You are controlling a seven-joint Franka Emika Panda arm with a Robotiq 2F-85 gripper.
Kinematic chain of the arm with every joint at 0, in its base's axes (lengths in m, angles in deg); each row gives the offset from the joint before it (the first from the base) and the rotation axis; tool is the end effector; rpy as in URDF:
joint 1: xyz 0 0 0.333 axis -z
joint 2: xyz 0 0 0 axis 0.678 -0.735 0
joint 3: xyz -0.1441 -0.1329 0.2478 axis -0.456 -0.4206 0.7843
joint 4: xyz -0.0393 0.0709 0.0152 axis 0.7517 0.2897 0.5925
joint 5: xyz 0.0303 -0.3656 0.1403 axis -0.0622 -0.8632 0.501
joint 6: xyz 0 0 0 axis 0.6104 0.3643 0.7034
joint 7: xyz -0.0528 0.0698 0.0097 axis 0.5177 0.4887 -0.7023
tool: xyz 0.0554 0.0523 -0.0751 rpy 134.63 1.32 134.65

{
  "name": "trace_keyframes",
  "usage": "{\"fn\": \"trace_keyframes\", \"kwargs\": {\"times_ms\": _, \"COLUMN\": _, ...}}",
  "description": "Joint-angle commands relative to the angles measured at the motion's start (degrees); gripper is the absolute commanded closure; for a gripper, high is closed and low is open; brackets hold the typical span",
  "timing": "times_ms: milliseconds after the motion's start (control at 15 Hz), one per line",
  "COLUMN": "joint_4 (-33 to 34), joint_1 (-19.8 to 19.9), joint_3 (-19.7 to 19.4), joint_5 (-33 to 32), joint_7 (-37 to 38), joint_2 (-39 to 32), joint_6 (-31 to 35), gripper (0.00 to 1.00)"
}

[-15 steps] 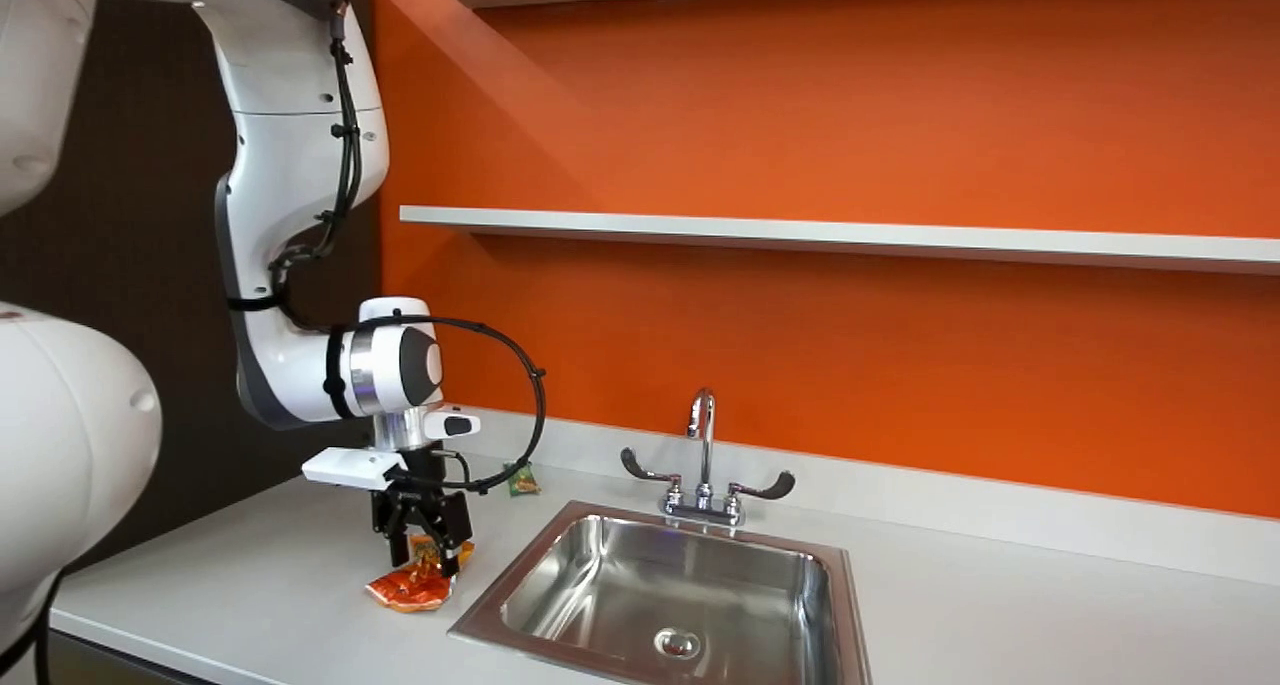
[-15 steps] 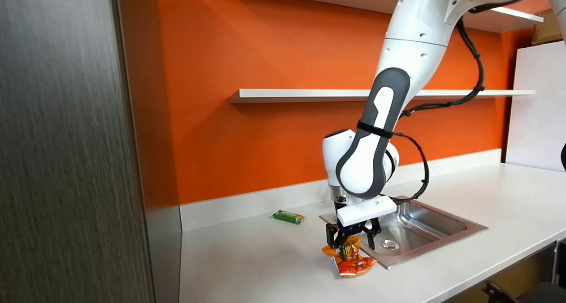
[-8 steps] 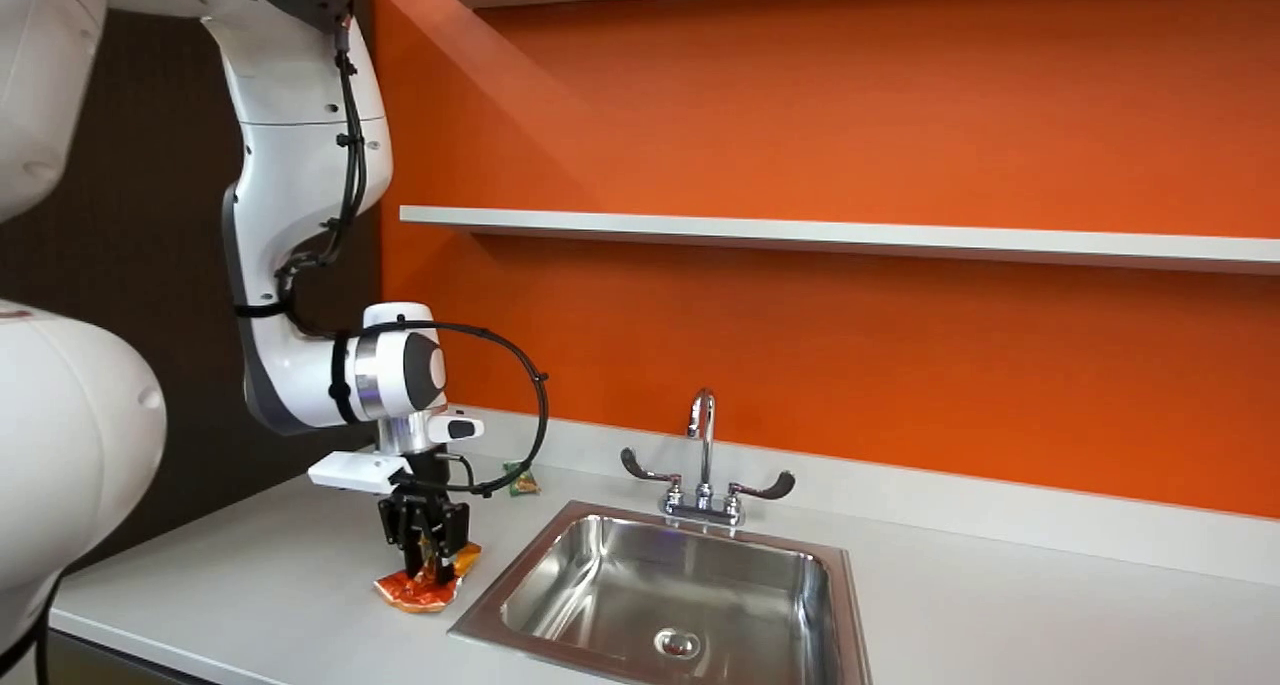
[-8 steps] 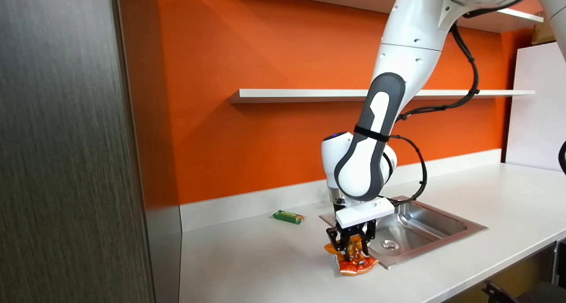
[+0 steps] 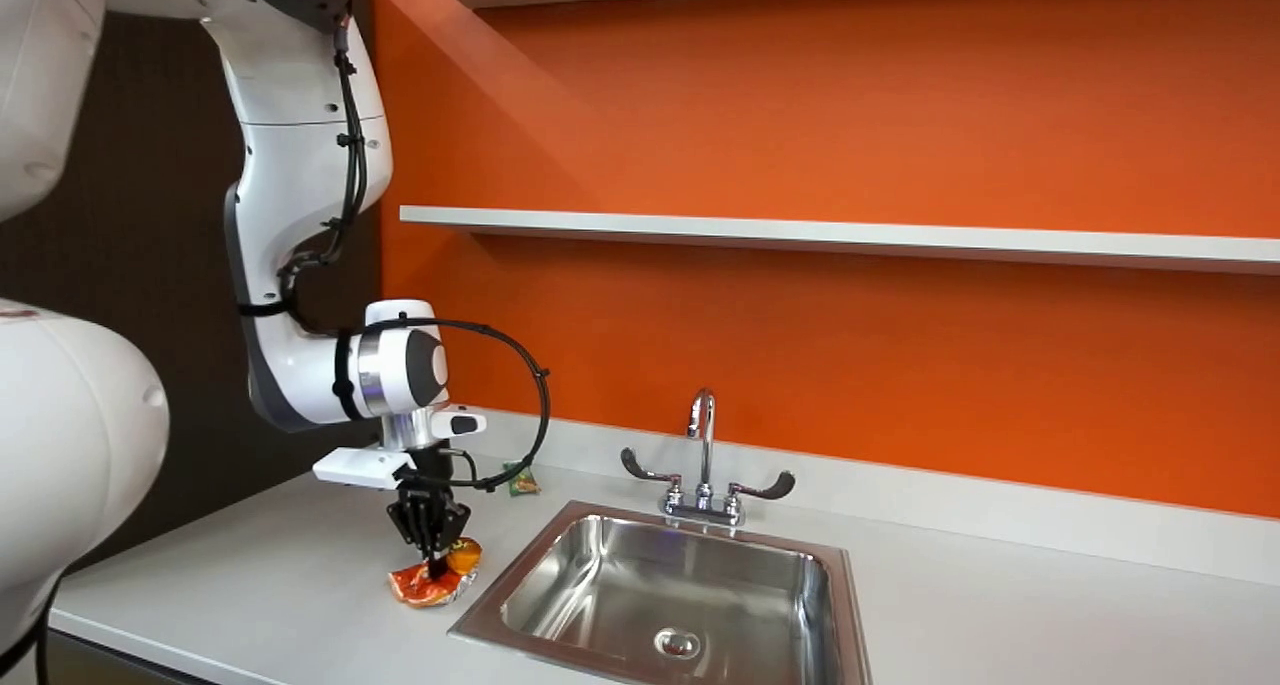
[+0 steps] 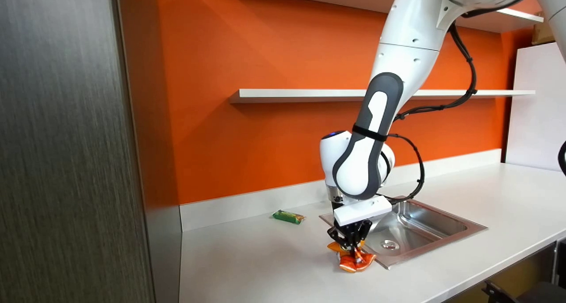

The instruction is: Put the red and orange packet on the bottom shelf.

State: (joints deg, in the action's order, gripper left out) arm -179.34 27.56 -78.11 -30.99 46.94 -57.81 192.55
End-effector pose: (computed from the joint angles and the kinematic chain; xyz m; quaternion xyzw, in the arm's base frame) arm 0.4589 0.0887 0.1556 0.9939 -0.0672 -0.0040 0.0876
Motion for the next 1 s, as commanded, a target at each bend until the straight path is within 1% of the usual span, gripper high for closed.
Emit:
{"fn": "trace_keyframes", "kwargs": {"times_ms": 0, "joint_4": 0.67, "joint_1": -1.11, "joint_3": -1.06, "joint_5": 0.37, "joint_7": 1.2, "joint_2": -0.85, "joint_6": 0.13, "gripper": 0.99}}
{"fn": "trace_keyframes", "kwargs": {"times_ms": 133, "joint_4": 0.73, "joint_1": -1.18, "joint_3": -0.93, "joint_5": 0.56, "joint_7": 1.11, "joint_2": -0.47, "joint_6": -0.34, "gripper": 1.0}}
{"fn": "trace_keyframes", "kwargs": {"times_ms": 333, "joint_4": 0.93, "joint_1": -1.65, "joint_3": -0.57, "joint_5": 0.63, "joint_7": 0.95, "joint_2": 1.11, "joint_6": -1.86, "gripper": 0.99}}
{"fn": "trace_keyframes", "kwargs": {"times_ms": 600, "joint_4": 1.29, "joint_1": -3.4, "joint_3": -0.1, "joint_5": -0.23, "joint_7": 1.46, "joint_2": 4.72, "joint_6": -5.27, "gripper": 0.99}}
{"fn": "trace_keyframes", "kwargs": {"times_ms": 733, "joint_4": 1.28, "joint_1": -4.08, "joint_3": 0.64, "joint_5": -0.69, "joint_7": 1.93, "joint_2": 7.19, "joint_6": -7.62, "gripper": 0.99}}
{"fn": "trace_keyframes", "kwargs": {"times_ms": 933, "joint_4": 1.35, "joint_1": -4.34, "joint_3": 2.91, "joint_5": -1.17, "joint_7": 2.79, "joint_2": 11.8, "joint_6": -11.86, "gripper": 0.99}}
